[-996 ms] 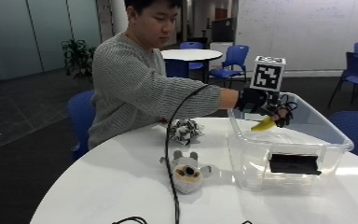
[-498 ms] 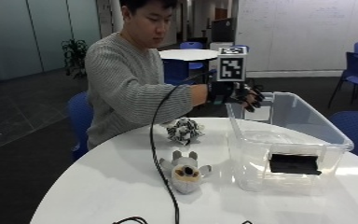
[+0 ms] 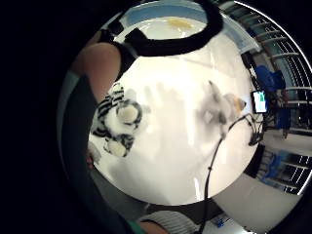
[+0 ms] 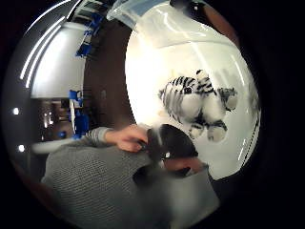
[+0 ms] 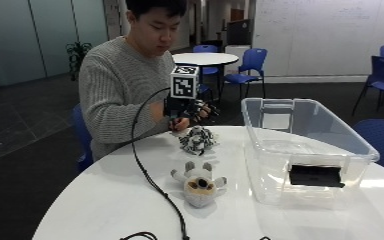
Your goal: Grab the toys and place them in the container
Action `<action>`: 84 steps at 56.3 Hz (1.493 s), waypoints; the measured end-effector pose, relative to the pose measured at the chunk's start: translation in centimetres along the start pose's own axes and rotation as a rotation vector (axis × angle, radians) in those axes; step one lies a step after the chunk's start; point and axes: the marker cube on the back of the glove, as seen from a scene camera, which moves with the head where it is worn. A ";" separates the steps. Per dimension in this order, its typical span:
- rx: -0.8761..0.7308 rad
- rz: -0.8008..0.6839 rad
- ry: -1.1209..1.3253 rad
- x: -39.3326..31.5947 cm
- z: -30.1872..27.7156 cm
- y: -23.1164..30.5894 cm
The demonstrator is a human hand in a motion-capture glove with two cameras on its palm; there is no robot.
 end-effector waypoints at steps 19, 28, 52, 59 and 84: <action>-0.104 0.019 0.049 0.0 6.3 -1.2; -0.141 0.012 0.127 0.1 9.1 -1.2; -0.095 0.002 0.123 -0.1 10.7 -1.4; 0.039 -0.014 0.048 -0.1 11.4 -1.7; 0.085 -0.071 -0.029 -0.9 10.4 -2.8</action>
